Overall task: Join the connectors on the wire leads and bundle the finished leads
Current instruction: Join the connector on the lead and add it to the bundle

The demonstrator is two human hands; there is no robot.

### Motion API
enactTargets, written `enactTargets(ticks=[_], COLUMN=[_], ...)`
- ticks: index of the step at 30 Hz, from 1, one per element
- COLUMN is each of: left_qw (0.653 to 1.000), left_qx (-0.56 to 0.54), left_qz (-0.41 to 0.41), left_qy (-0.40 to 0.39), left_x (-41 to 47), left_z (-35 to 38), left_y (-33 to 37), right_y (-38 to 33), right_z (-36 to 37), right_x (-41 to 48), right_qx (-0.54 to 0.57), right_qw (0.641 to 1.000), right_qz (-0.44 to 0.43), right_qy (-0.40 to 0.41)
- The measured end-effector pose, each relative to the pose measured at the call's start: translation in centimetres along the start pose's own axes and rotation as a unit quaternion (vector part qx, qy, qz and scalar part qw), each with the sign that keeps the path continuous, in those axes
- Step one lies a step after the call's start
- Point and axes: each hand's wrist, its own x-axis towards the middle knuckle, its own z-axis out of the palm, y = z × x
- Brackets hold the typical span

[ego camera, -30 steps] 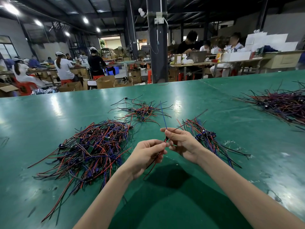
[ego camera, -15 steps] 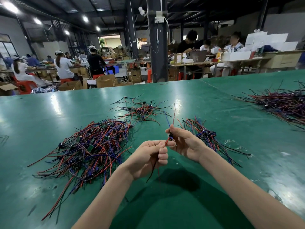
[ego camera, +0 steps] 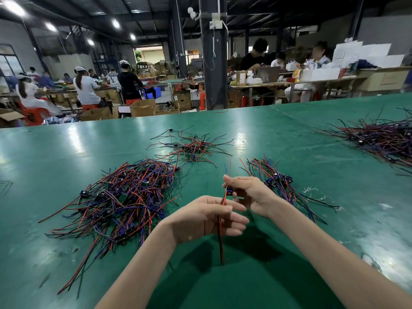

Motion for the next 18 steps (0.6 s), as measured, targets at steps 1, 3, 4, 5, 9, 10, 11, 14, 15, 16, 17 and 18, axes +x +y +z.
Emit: enactTargets(ticks=[1,3,4,5,9,10,11,14,15,16,17,18], left_qw=[1.0,0.996,0.993,0.989,0.977,0.979,0.985,0.983,0.97,0.958,0.949,0.944], left_qx=[0.001,0.008,0.013,0.017,0.062,0.074,0.075,0.065,0.059,0.048,0.032,0.021], left_qz=[-0.013,-0.038,-0.05,-0.064,-0.143,-0.15,-0.143,-0.044,-0.007,0.027,0.053,0.071], left_qy=[-0.022,-0.075,-0.104,-0.133,-0.148,-0.113,-0.062,0.168,0.236,0.282,0.308,0.32], left_x=[0.0,0.0,0.0,0.0,0.6,0.8,1.0,1.5,1.7,1.7,1.7,1.7], left_z=[0.1,0.1,0.1,0.2,0.1,0.1,0.0,-0.9,-1.4,-2.0,-2.4,-2.7], left_y=[-0.1,-0.3,-0.3,-0.4,-0.8,-0.9,-0.9,-0.7,-0.6,-0.5,-0.4,-0.4], right_y=[0.0,-0.1,0.0,0.0,0.2,0.3,0.3,0.4,0.5,0.6,0.6,0.7], right_z=[0.0,-0.2,-0.2,-0.2,-0.2,-0.2,-0.2,-0.4,-0.4,-0.4,-0.3,-0.2], right_x=[0.0,0.0,0.0,-0.1,-0.1,-0.1,-0.1,0.0,0.1,0.2,0.2,0.2], right_qx=[-0.004,-0.035,-0.052,-0.065,-0.098,-0.101,-0.105,-0.125,-0.13,-0.136,-0.142,-0.147], right_qw=[1.0,0.999,0.999,0.998,0.994,0.994,0.993,0.991,0.99,0.99,0.989,0.987], right_qz=[0.003,0.01,0.014,0.019,0.023,0.02,0.015,-0.004,-0.009,-0.013,-0.015,-0.016], right_qy=[0.008,0.009,0.0,-0.012,-0.047,-0.047,-0.047,-0.046,-0.045,-0.046,-0.048,-0.054])
